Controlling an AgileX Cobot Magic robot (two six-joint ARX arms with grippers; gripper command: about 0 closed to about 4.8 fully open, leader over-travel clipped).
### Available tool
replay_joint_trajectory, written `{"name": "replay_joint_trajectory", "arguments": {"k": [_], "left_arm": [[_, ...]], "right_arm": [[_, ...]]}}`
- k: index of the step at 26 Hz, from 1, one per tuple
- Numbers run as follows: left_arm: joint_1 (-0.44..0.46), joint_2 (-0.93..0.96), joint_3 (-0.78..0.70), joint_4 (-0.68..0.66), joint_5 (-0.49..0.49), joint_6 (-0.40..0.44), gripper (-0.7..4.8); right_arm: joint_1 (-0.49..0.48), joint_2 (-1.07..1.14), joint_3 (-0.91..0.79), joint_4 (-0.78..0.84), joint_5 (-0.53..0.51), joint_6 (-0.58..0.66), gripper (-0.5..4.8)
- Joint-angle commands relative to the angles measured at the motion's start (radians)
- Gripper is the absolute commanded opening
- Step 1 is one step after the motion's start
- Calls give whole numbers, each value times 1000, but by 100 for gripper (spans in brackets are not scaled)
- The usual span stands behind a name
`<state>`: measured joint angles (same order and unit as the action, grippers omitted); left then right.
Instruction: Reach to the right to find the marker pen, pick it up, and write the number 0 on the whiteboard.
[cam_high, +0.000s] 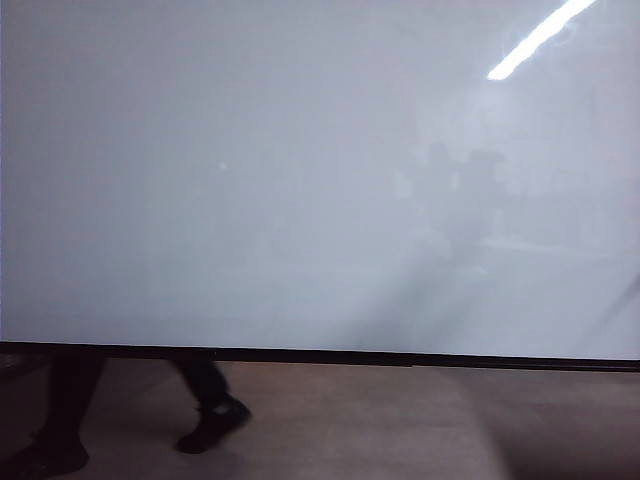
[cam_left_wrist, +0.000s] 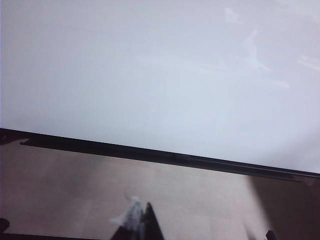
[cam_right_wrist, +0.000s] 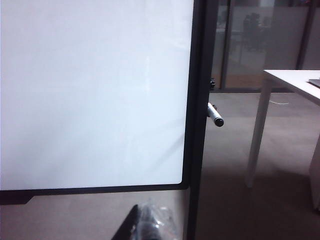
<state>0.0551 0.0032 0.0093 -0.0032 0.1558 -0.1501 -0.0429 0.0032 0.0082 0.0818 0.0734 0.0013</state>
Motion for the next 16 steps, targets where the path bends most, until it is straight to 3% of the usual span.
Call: {"name": "replay_joint_trajectory", "arguments": {"k": [1, 6, 9, 14, 15, 16], "left_arm": [[2, 1, 4, 12, 6, 8, -6], [2, 1, 15, 13, 7, 8, -6], [2, 1, 35, 11, 56, -9, -6], [-1, 62, 292, -90, 60, -23, -6], [-3, 84, 319, -106, 74, -23, -6], [-5, 137, 352, -107, 95, -18, -6]], "right_arm": [[1, -1, -4, 3, -8, 28, -1], [1, -1, -4, 5, 0, 84, -1], [1, -1, 17, 12, -1, 81, -1], [0, 48, 261, -48, 44, 92, 0], [0, 74, 293, -53, 46, 92, 14], [0, 122, 335, -41, 49, 90, 127]]}}
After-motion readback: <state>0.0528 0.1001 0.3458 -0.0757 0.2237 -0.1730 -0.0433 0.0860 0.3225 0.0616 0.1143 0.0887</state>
